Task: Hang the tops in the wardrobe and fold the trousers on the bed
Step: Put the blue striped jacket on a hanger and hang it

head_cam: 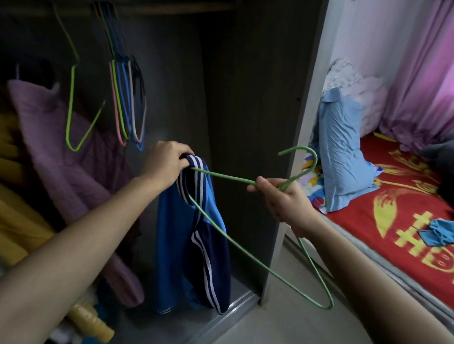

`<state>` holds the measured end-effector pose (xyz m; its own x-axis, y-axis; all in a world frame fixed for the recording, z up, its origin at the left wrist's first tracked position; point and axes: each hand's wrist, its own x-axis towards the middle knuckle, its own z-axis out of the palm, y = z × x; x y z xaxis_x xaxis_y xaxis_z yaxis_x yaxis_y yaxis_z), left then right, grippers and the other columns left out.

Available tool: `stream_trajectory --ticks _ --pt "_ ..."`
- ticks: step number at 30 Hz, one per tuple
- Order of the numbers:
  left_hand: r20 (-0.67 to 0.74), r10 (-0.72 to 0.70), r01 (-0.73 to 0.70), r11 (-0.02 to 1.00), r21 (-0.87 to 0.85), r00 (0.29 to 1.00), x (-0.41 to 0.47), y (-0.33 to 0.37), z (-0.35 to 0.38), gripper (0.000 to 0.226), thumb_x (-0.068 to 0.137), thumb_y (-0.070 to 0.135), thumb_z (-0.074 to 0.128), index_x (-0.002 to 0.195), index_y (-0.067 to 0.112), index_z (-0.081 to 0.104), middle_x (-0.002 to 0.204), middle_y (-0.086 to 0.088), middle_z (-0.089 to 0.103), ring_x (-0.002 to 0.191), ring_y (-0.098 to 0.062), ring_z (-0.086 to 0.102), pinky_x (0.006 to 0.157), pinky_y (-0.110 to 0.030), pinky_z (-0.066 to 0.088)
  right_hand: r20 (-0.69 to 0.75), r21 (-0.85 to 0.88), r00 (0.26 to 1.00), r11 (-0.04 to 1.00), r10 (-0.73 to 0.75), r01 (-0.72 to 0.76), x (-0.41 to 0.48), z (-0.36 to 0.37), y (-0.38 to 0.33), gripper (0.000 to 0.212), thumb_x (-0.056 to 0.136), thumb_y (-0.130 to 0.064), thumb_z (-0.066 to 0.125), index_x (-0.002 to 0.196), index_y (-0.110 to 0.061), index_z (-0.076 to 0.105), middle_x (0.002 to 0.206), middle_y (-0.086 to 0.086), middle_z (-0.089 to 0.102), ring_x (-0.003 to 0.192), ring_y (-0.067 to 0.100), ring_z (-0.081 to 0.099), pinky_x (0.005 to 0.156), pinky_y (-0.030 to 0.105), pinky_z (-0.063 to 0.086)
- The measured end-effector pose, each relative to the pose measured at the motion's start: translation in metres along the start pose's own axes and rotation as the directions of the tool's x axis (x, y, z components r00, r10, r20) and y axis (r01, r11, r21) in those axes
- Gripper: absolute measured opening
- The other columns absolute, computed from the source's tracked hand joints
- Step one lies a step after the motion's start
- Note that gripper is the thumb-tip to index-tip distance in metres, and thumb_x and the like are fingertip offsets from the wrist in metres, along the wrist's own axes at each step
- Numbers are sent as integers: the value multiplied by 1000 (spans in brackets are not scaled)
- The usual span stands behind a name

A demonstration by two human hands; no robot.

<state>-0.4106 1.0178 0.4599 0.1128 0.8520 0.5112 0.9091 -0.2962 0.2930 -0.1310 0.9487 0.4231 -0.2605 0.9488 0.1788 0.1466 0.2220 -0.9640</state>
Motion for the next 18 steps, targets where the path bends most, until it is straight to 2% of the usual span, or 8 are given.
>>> stream_trajectory --ticks 3,7,8,9,11,14,16,18 --pt "0 -36 36 998 58 999 -3 1 -4 18 82 10 69 95 18 78 90 -6 75 87 -28 68 76 -40 54 -2 -82 1000 997 -12 12 6 18 4 33 104 -37 47 99 -17 73 55 6 41 45 16 37 42 23 28" --pt "43 -1 0 1000 10 999 -8 22 1 19 80 9 67 90 20 78 84 -3 75 82 -23 68 74 -36 56 46 -422 998 906 34 -12 17 60 30 35 104 -35 48 92 -16 75 50 -7 46 42 3 41 49 20 33" --pt "50 23 -23 1000 1 999 -10 29 4 19 80 9 67 90 21 78 84 -1 75 81 -21 69 74 -35 57 23 -431 997 901 72 -55 22 67 37 36 103 -35 47 92 -15 75 51 -8 49 42 2 43 51 21 34" --pt "49 36 -36 999 -5 998 -12 34 7 18 79 10 68 89 22 78 83 1 75 80 -19 69 74 -34 57 -23 -366 993 924 112 -112 26 71 42 37 103 -35 47 91 -15 76 49 -9 49 41 2 42 50 21 33" --pt "62 33 -33 999 -2 998 -12 33 6 15 80 18 70 89 24 79 85 4 75 81 -17 68 75 -30 55 -130 -108 975 975 177 -192 33 68 45 37 103 -34 48 86 -16 75 47 -7 41 40 7 34 44 24 26" --pt "283 81 -83 997 -5 956 -9 13 2 20 91 38 64 97 23 77 98 8 69 95 -11 62 84 -25 44 -235 251 946 954 222 -162 45 54 35 38 103 -32 49 76 -15 69 46 -3 35 40 11 29 40 20 21" --pt "432 14 12 998 -56 902 -11 -1 2 36 99 47 49 100 20 72 102 3 69 100 -15 62 86 -30 45 -236 314 952 942 195 -115 52 45 23 39 104 -34 48 75 -14 66 45 -6 34 37 9 28 39 20 20" --pt "383 -54 89 993 -73 922 -13 -14 10 36 102 44 44 118 19 63 115 -1 65 109 -19 59 90 -32 44 -222 277 961 956 166 -101 54 38 17 40 104 -36 46 76 -14 66 48 -3 35 40 10 29 42 24 20"
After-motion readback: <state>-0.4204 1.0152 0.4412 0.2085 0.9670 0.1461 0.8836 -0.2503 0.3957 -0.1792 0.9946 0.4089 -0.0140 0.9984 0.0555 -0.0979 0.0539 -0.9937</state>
